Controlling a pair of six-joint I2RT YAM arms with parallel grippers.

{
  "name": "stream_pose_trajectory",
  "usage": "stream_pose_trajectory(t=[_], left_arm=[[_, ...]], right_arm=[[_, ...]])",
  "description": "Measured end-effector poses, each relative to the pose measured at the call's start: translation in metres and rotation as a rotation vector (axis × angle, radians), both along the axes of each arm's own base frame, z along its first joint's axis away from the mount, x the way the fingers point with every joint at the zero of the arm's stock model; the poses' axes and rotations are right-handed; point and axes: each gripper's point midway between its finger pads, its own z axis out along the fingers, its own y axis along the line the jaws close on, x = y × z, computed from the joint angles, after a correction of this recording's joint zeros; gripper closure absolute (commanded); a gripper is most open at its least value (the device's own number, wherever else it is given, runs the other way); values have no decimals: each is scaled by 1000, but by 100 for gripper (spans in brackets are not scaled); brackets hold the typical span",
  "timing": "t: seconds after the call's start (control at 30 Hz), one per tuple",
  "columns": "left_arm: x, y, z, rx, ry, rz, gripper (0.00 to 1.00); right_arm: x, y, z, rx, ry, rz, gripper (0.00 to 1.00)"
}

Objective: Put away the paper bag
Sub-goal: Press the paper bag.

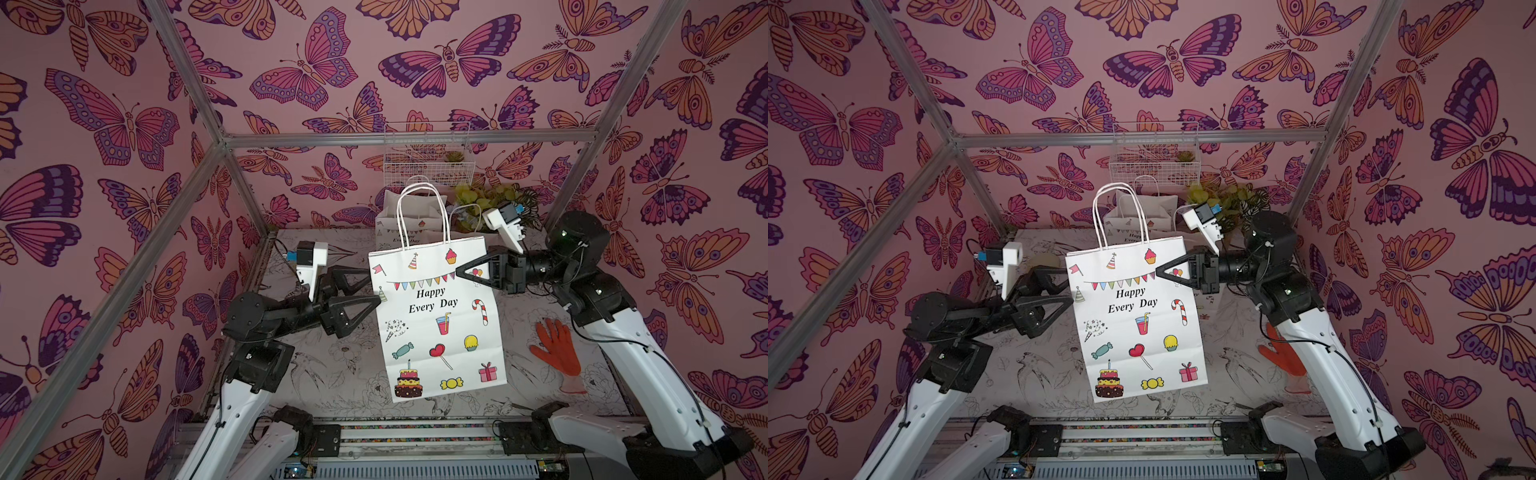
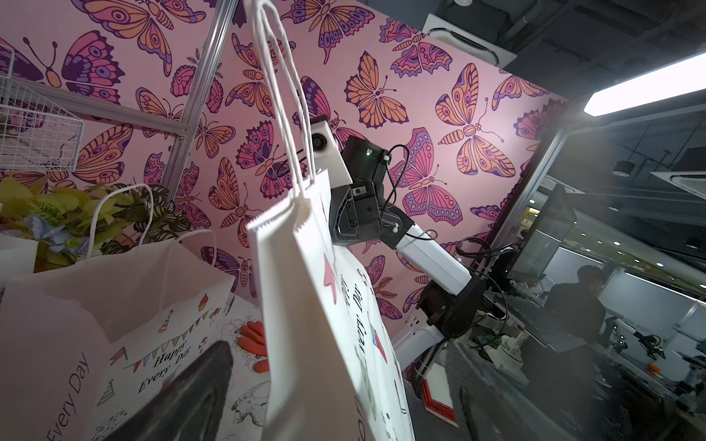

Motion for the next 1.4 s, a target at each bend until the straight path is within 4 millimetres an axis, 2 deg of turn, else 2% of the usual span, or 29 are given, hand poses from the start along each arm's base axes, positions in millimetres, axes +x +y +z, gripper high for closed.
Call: stream_pose_trajectory(t=[0.23,0.33,0.4,0.7,0.8,1.27,1.33,1.4], left_arm=[[4,-5,-8,16,27,-32,29],[5,-6,-11,21,34,-40,42],[6,-7,-13,26,39,-46,47],[7,-8,-17,36,50,-61,49],[9,-9,-19,39,58,-64,54],[12,-16,-29,64,62,-92,99],[12,-16,-29,66,58,-91,100],[11,-16,-30,70,60,-92,100]], right_arm=[[-11,9,-1,0,0,46,100],[-14,11,-3,-5,4,57,100],[-14,12,-3,-7,5,56,100],[-8,11,-1,-21,10,-4,100],[-9,9,4,-17,-6,-20,100],[-12,11,-2,-47,-23,-49,100],[-13,10,-1,-49,-30,-50,91],[-15,10,0,-51,-30,-49,74]])
